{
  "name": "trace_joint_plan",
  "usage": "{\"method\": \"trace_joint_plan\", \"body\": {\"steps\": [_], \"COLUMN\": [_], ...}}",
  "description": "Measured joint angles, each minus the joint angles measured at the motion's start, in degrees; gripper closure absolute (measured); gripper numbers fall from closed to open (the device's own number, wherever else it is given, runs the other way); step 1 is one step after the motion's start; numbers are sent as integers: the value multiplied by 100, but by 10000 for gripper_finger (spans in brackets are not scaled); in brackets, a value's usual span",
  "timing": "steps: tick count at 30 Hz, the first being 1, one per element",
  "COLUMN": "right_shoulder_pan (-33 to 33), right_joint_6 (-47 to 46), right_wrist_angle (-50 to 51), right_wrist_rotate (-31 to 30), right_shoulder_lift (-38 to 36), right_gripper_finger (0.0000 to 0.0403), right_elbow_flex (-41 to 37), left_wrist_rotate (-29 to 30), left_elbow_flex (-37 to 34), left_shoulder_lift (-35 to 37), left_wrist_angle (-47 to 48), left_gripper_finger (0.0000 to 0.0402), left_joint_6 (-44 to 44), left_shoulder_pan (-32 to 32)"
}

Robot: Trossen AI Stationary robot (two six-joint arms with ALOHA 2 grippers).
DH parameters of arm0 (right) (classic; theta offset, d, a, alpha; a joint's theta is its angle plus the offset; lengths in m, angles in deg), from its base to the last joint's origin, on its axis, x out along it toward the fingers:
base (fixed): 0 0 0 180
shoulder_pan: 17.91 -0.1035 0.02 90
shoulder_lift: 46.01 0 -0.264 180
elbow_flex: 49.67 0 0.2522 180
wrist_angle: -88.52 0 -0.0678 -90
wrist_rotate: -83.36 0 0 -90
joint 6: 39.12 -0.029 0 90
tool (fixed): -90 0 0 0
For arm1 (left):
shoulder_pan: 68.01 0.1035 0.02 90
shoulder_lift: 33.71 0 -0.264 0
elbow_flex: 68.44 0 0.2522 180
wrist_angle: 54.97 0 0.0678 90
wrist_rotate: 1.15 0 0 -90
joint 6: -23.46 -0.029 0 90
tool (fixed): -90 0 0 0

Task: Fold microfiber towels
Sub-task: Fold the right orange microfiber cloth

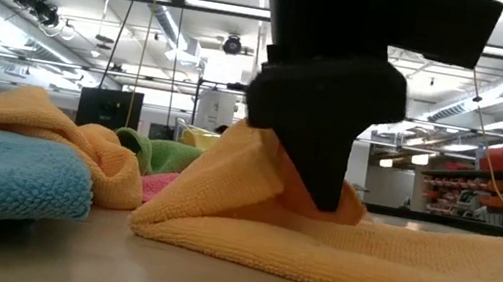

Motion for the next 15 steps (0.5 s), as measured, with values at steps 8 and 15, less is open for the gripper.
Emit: {"method": "trace_joint_plan", "body": {"steps": [8, 15], "right_shoulder_pan": [-7, -38], "right_joint_6": [172, 648], "right_wrist_angle": [-2, -47], "right_wrist_rotate": [0, -94], "right_shoulder_lift": [0, -22], "right_gripper_finger": [215, 215], "right_elbow_flex": [0, 2], "left_wrist_rotate": [271, 463], "left_elbow_flex": [173, 160], "left_shoulder_lift": [39, 700], "left_wrist_angle": [172, 459], "left_gripper_finger": [387, 388], "left_joint_6": [305, 28], "left_shoulder_pan": [-35, -102]}}
